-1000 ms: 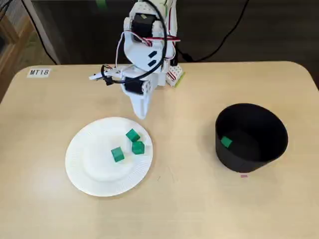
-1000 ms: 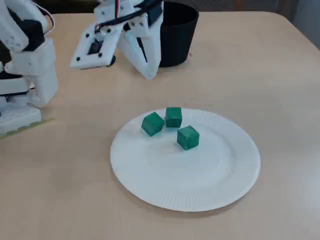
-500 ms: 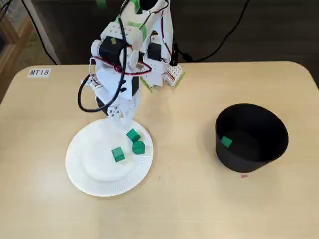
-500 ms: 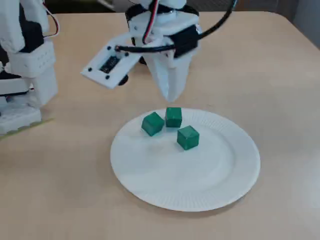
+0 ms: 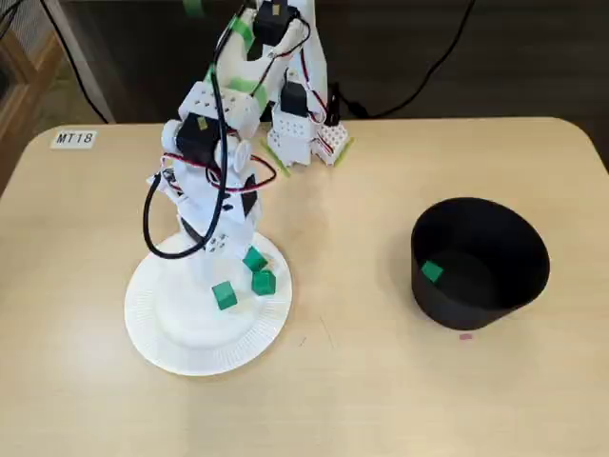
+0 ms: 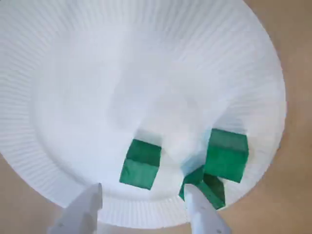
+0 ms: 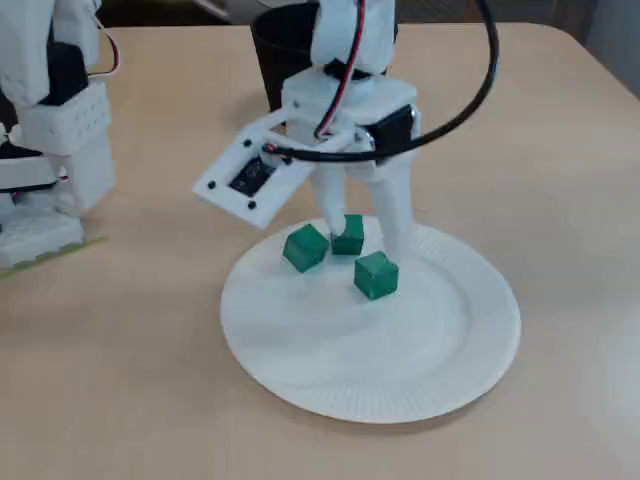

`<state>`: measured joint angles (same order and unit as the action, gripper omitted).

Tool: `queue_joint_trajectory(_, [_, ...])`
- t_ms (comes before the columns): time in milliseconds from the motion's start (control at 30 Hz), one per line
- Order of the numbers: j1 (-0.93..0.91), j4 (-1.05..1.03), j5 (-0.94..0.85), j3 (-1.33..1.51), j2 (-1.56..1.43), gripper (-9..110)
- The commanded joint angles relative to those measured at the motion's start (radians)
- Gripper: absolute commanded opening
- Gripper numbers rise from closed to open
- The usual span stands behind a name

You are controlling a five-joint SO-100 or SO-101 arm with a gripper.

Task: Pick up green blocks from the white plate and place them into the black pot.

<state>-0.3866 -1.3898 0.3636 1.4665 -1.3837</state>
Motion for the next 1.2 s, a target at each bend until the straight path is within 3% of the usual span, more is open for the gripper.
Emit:
queue_joint_trajectory(0, [0.009,0.026,0.006,-0.032,0.009,25])
queue_joint_trajectory(433, [0.017,0.098,0.018,-0.032,0.086,20])
queue_joint_trajectory(667, [0.02,0.213,0.04,-0.044,0.15,-2])
queue_joint_trajectory(833, [0.005,0.291,0.003,-0.046,0.152,-2])
queue_joint_trajectory(1033, [0.0,0.347,-0.066,-0.072,-0.129,-2])
queue_joint_trajectory(1167, [0.175,0.347,-0.071,-0.091,-0.385,-2])
